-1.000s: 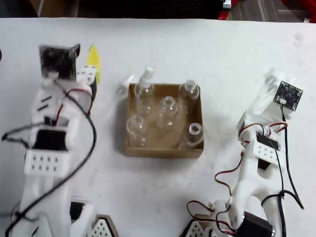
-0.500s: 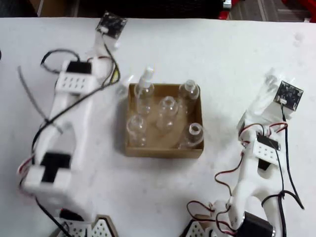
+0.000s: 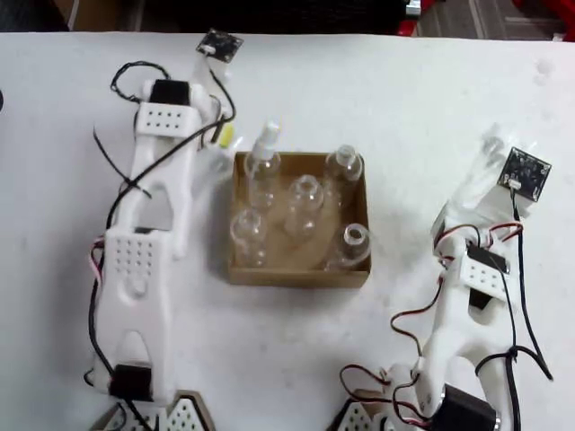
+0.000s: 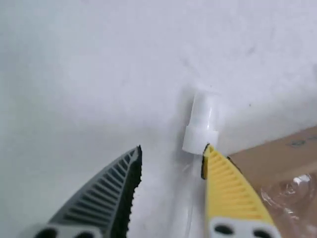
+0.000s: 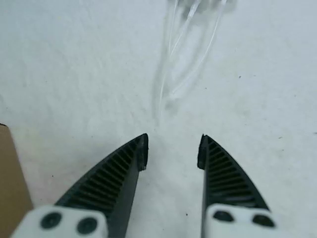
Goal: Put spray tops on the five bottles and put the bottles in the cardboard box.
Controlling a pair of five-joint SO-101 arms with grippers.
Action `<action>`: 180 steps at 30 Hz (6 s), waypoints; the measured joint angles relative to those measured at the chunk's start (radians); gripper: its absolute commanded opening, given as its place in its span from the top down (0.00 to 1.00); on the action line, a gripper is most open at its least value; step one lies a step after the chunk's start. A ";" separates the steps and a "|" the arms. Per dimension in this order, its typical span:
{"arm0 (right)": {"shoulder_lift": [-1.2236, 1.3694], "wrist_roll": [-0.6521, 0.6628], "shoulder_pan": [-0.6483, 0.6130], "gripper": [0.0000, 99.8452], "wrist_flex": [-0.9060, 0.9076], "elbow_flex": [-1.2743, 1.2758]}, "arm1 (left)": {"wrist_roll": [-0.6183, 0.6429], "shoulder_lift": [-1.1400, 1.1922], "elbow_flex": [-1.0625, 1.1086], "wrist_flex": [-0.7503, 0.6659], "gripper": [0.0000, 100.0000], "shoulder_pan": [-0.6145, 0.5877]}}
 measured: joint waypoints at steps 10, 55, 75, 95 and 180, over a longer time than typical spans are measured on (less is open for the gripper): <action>0.000 0.000 0.000 0.86 0.000 0.000 | 0.003 0.278 -0.371 0.058 0.81 0.021; 0.000 0.000 0.000 0.86 0.000 0.000 | -0.302 0.420 -0.545 -0.054 0.79 -0.043; 0.000 0.000 0.002 0.86 0.000 0.003 | -0.391 0.483 -0.568 0.017 0.98 -0.026; 0.000 0.000 0.000 0.86 0.000 0.003 | -0.083 -0.324 -0.568 0.331 0.98 -0.063; 0.000 0.000 -0.002 0.86 -0.031 0.015 | 0.150 -2.127 2.297 -1.513 0.98 0.450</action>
